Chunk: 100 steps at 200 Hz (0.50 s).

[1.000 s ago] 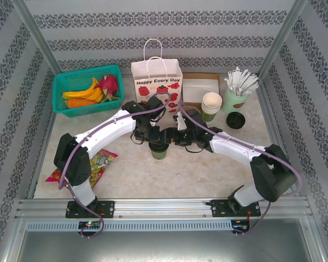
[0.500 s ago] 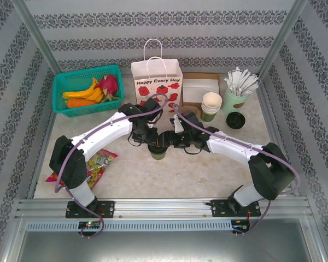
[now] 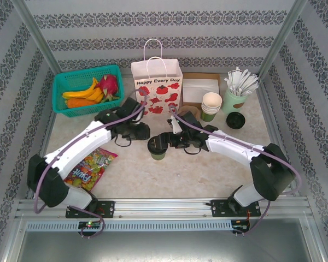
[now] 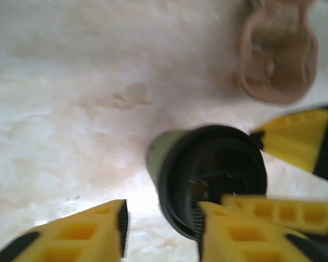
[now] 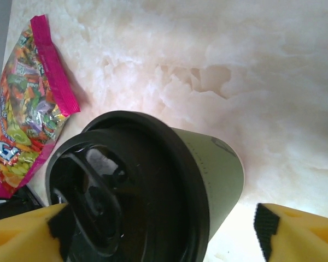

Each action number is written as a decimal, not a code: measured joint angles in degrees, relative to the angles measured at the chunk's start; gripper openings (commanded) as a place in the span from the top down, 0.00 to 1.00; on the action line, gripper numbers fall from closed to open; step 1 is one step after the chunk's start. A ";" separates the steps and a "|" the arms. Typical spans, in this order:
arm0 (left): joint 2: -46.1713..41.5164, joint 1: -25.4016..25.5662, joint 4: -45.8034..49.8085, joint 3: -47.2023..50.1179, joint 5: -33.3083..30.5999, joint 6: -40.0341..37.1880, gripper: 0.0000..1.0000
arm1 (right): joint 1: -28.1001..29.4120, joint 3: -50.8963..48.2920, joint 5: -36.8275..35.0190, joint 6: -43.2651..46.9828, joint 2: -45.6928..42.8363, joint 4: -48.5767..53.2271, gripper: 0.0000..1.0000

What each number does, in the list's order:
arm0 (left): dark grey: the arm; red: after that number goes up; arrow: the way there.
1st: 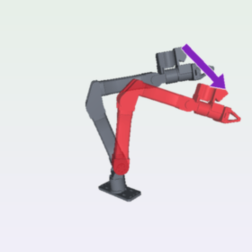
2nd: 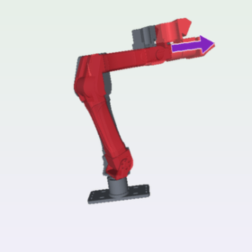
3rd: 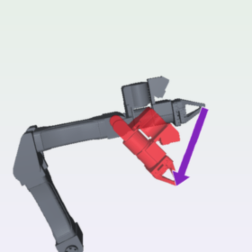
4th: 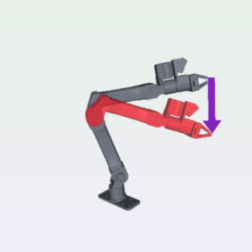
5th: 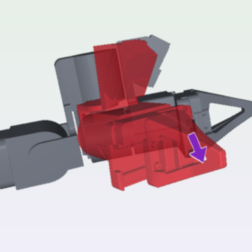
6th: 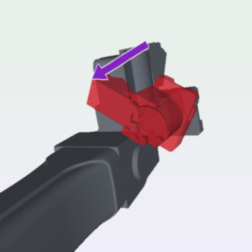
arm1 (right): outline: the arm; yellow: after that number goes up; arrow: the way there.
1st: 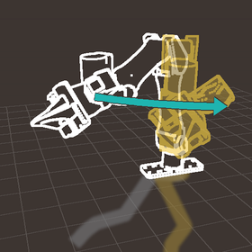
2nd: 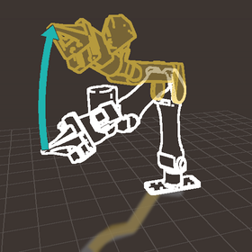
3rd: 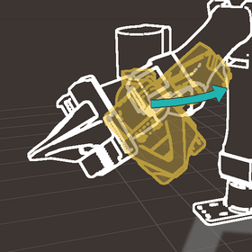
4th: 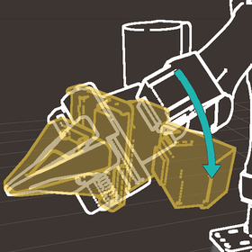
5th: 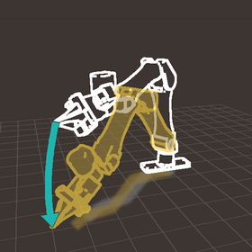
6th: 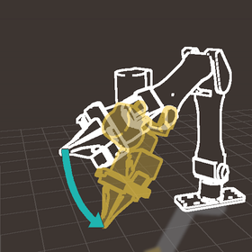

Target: Pack the takeout coffee

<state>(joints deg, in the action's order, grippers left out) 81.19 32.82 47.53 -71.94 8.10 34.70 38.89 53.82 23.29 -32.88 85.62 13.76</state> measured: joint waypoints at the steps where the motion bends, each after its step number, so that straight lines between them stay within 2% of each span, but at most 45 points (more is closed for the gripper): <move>1: -0.15 -0.13 -0.11 0.13 -0.13 0.26 0.44 | 0.02 0.02 -0.09 0.24 -0.11 0.04 0.02; 23: -3.50 -3.72 -0.85 4.26 -3.96 4.72 0.19 | 1.14 1.11 -1.73 1.27 -1.07 1.27 0.02; 48: -2.40 -5.22 -0.87 7.30 -6.10 7.58 0.00 | 3.10 3.19 -4.20 2.03 -0.94 2.73 0.02; 100: 5.73 -5.18 -2.27 9.49 -6.23 10.71 0.00 | 7.02 6.16 -11.39 3.67 1.81 5.16 0.02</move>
<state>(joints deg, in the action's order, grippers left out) 86.91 27.64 45.25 -62.46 1.87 45.41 45.91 59.99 11.90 -29.21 87.44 18.92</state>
